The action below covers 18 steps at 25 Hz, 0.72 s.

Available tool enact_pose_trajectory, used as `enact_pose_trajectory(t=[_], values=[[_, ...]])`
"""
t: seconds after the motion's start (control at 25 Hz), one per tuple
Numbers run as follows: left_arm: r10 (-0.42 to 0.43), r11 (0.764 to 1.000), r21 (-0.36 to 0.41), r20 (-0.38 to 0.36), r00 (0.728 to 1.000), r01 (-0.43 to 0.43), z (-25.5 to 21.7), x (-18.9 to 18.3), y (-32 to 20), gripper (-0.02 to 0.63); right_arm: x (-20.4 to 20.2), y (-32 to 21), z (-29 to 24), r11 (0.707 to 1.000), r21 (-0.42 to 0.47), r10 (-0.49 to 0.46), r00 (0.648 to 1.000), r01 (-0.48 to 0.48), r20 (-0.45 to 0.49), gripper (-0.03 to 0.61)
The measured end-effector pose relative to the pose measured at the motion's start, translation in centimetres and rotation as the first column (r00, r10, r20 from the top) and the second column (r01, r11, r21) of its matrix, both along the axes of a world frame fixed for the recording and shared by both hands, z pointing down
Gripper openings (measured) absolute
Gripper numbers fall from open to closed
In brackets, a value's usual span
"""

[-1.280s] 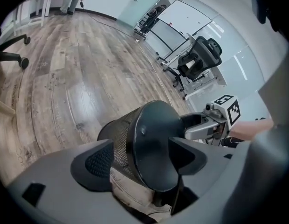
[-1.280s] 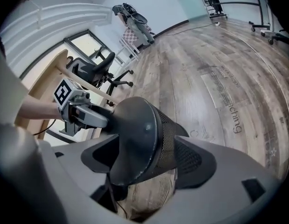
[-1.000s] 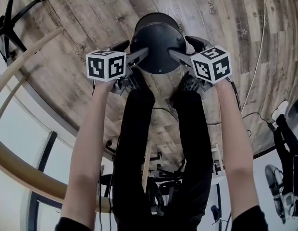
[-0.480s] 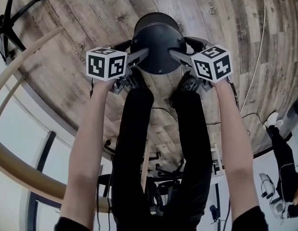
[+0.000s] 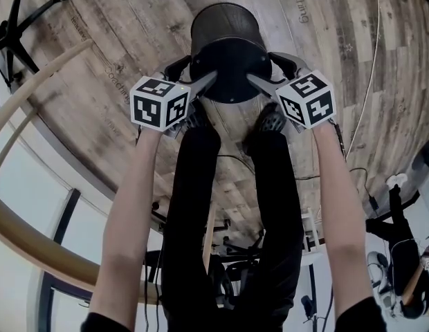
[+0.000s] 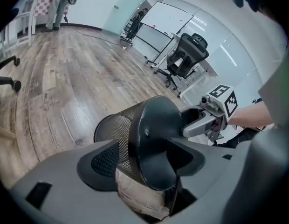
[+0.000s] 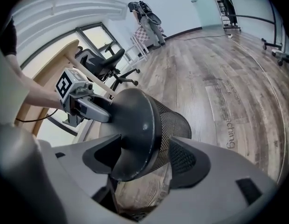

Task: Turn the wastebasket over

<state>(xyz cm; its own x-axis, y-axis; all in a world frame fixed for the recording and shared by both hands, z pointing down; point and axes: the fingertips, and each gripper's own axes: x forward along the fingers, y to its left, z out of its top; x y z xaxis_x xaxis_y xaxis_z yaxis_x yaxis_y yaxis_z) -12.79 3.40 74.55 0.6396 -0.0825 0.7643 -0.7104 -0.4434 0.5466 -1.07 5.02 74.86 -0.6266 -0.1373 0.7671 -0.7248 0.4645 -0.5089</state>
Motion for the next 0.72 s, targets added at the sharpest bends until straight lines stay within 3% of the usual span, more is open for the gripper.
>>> enact_pose_trajectory(t=[0.4, 0.72], values=[[0.038, 0.996, 0.082, 0.006, 0.999, -0.038, -0.6, -0.5, 1.2, 0.319, -0.2, 1.6, -0.8, 0.996, 0.032, -0.077, 0.996, 0.078, -0.046, 0.324], [0.151, 0.982, 0.111, 0.039, 0.988, -0.154, -0.9, -1.0, 4.0, 0.307, -0.5, 4.9, -2.2, 0.985, -0.048, -0.164, 0.986, 0.165, 0.013, 0.316]])
